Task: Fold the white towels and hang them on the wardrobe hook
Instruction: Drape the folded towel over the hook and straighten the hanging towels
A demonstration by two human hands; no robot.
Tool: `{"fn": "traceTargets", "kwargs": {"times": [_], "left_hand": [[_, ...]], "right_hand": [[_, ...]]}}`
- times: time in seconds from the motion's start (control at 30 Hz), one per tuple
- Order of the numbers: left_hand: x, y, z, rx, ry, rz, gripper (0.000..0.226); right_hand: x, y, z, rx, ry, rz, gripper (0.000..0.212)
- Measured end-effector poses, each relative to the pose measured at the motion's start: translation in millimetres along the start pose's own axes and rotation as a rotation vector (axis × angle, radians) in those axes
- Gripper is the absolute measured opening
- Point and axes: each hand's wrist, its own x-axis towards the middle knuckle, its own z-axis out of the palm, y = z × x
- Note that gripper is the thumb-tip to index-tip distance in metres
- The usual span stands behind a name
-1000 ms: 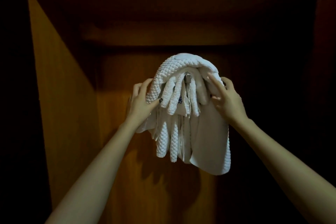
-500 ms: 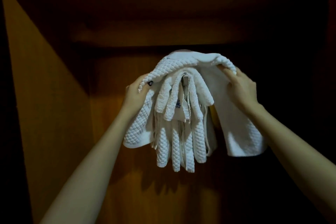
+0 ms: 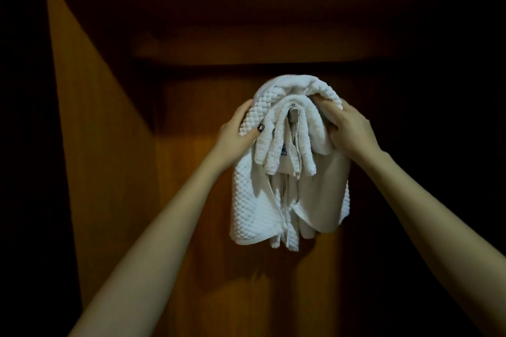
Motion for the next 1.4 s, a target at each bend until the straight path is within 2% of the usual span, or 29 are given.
{"fn": "traceTargets", "kwargs": {"times": [0.1, 0.17, 0.27, 0.3, 0.37, 0.43, 0.53, 0.6, 0.67, 0.7, 0.8, 0.9, 0.93, 1.0, 1.03, 1.07, 1.13, 1.17, 1.23, 1.4], "left_hand": [[16.8, 10.3, 3.5, -0.051, 0.017, -0.008, 0.054], [19.4, 14.2, 5.9, -0.203, -0.002, -0.037, 0.047], [14.6, 15.0, 13.8, -0.292, -0.001, -0.030, 0.044], [12.3, 14.2, 17.8, -0.290, 0.009, -0.031, 0.044], [4.8, 9.7, 26.7, -0.270, 0.027, -0.041, 0.050], [-9.7, 0.1, 36.0, -0.276, 0.040, -0.055, 0.060], [-42.5, -20.1, 53.2, -0.310, 0.067, -0.235, 0.081], [-70.9, -34.2, 70.0, -0.240, 0.088, -0.404, 0.090], [-102.2, -45.2, 83.9, -0.104, 0.134, -0.557, 0.087], [-115.7, -50.9, 88.4, -0.040, 0.183, -0.569, 0.078], [-140.6, -62.0, 87.0, 0.101, 0.315, -0.478, 0.047], [-146.7, -57.0, 72.6, 0.066, 0.354, -0.402, 0.012], [-148.3, -54.2, 68.2, 0.047, 0.368, -0.389, 0.009], [-152.3, -49.9, 59.2, 0.038, 0.379, -0.373, 0.011], [-154.9, -49.2, 54.7, 0.042, 0.381, -0.359, 0.014], [-157.7, -47.9, 50.2, 0.048, 0.383, -0.338, 0.016], [-160.8, -43.6, 40.4, 0.065, 0.390, -0.288, 0.017], [-160.9, -41.3, 34.7, 0.081, 0.389, -0.257, 0.016], [-158.8, -38.3, 21.5, 0.114, 0.360, -0.217, 0.017], [-155.0, -44.0, -15.3, 0.151, 0.287, -0.183, 0.021]], "right_hand": [[-9.7, -0.4, -4.4, 0.019, -0.003, -0.055, 0.056], [-19.8, 2.9, -6.4, 0.018, 0.001, -0.095, 0.051], [-37.6, 2.3, -3.6, 0.092, -0.012, -0.116, 0.058], [-43.8, -1.1, 0.0, 0.166, -0.009, -0.091, 0.068], [-56.1, -11.3, 5.5, 0.359, 0.003, 0.097, 0.092], [-71.0, -15.1, 15.0, 0.481, 0.053, 0.287, 0.102], [-99.1, -13.0, 30.5, 0.462, 0.041, 0.426, 0.102], [-115.6, -13.7, 36.4, 0.427, 0.016, 0.481, 0.102], [-129.6, -11.9, 39.7, 0.371, -0.012, 0.479, 0.099], [-135.0, -9.9, 39.9, 0.348, -0.017, 0.459, 0.097], [-145.1, -7.9, 32.9, 0.336, -0.016, 0.402, 0.092], [-155.3, -20.9, 30.9, 0.259, 0.020, 0.397, 0.083], [-159.3, -30.8, 30.7, 0.216, 0.099, 0.348, 0.076], [-164.9, -54.0, 33.0, 0.194, 0.233, 0.115, 0.059], [-164.8, -67.6, 36.5, 0.245, 0.208, -0.011, 0.052], [-161.9, -84.2, 40.4, 0.328, 0.112, -0.075, 0.049], [-148.3, -119.1, 49.8, 0.511, -0.154, -0.023, 0.050], [-139.7, -134.3, 58.0, 0.578, -0.225, 0.024, 0.051], [-118.5, -159.4, 74.5, 0.694, -0.261, 0.109, 0.053], [-70.9, -183.2, 94.3, 0.917, -0.180, 0.276, 0.062]]}}
